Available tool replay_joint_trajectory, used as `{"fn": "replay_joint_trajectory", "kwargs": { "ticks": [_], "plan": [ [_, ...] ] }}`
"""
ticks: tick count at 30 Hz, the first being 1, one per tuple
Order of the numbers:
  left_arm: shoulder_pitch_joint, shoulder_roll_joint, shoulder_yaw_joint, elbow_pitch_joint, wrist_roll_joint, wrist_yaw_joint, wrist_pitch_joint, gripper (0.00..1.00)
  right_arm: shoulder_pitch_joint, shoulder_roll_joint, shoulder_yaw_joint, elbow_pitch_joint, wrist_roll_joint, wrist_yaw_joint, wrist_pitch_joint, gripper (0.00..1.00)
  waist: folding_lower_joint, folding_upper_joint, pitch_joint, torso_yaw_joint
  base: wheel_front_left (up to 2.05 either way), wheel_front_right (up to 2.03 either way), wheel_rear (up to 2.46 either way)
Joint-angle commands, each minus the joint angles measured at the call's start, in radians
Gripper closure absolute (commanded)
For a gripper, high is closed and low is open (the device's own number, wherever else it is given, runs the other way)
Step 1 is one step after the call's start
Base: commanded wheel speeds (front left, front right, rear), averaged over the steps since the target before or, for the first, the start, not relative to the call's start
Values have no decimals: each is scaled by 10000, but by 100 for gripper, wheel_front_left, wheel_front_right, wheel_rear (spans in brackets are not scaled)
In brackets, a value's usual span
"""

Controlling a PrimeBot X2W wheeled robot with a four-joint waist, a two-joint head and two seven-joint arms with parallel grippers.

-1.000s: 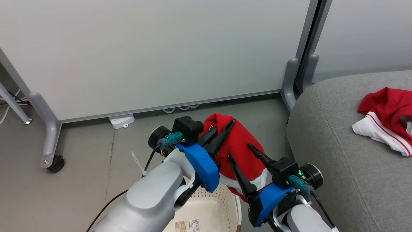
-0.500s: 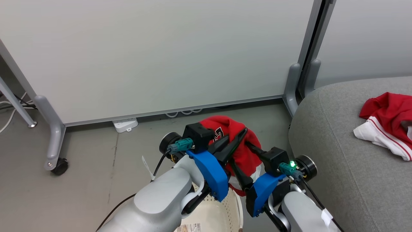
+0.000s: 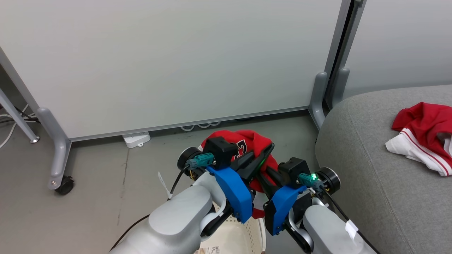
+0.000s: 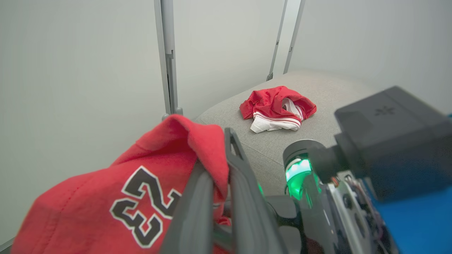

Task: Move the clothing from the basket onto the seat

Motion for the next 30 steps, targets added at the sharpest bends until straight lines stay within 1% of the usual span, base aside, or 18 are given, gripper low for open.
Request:
{"fn": "replay_joint_trajectory", "kwargs": {
  "ticks": [1, 13, 22, 30],
  "plan": [
    [-156, 9, -3, -18, -54, -11, -37, 100, -161, -7, 55, 78, 47, -11, -56, 100, 0, 0, 6, -1, 0, 0, 0],
    [-227, 9, 180, 315, 34, -11, -37, 100, -271, -7, 243, 524, 246, -11, -360, 100, 0, 0, 51, -135, 0, 0, 0],
    [-194, 10, 337, 426, 119, -11, -38, 100, -317, -7, 311, 605, 311, -11, -485, 100, 0, 0, 77, -283, 0, 0, 0],
    [-190, 12, 312, 351, 123, -11, -37, 100, -329, -7, 278, 672, 293, -11, -578, 100, 0, 0, 144, -275, 0, 0, 0]
  ]
}}
